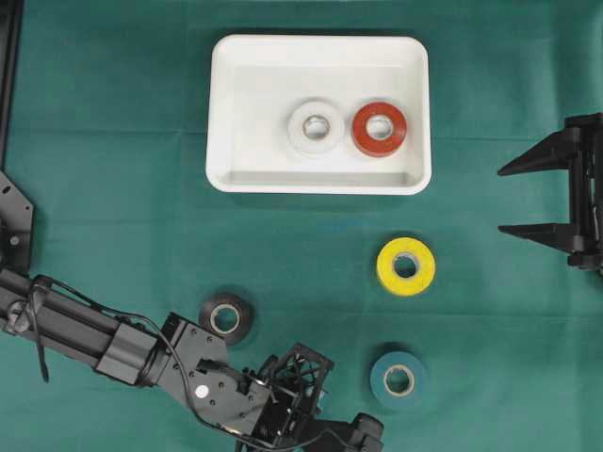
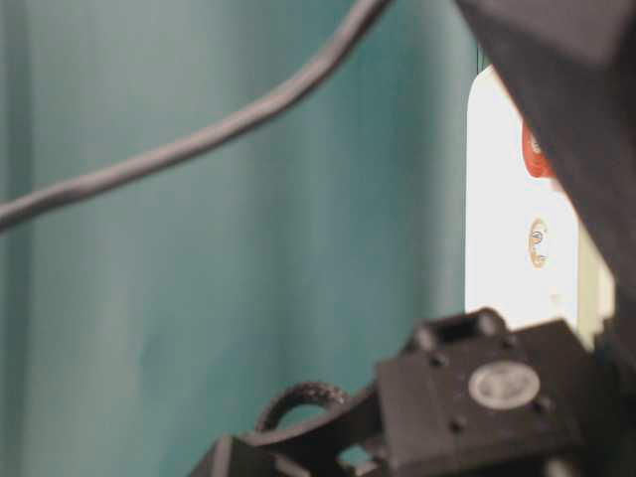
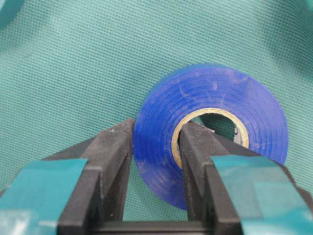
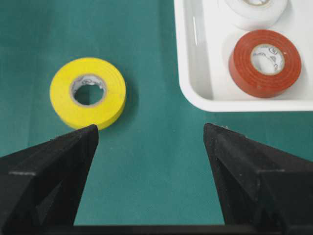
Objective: Pick up the tape from a random location and place it into the white case.
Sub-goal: 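Close the left gripper on the blue tape roll's rim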
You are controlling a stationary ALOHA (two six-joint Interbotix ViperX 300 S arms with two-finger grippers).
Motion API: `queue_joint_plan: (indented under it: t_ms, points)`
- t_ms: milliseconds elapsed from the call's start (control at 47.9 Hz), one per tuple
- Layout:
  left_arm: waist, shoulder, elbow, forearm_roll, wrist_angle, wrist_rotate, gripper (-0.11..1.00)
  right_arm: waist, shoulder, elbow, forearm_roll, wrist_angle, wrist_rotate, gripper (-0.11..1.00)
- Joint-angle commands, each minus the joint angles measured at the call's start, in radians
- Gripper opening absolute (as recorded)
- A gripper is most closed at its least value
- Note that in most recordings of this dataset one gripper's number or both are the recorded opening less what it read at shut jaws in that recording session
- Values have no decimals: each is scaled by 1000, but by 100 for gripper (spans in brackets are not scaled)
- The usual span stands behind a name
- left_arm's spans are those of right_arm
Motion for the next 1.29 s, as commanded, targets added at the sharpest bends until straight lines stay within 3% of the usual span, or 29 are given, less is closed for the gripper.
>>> queue_joint_plan:
  t_ms: [0, 334, 835, 1274]
  points:
    - [0, -25, -32, 2, 0, -2, 22, 0, 3, -18, -2, -5, 0, 82]
    - [0, -81, -52, 3, 80, -2, 22, 0, 0, -20, -2, -5, 3, 82]
    - [-9, -235, -71, 8, 92, -2, 22, 0, -2, -20, -2, -3, 3, 82]
    - [-12, -270, -202, 23, 347, 0, 22, 0, -2, -21, 0, -3, 5, 82]
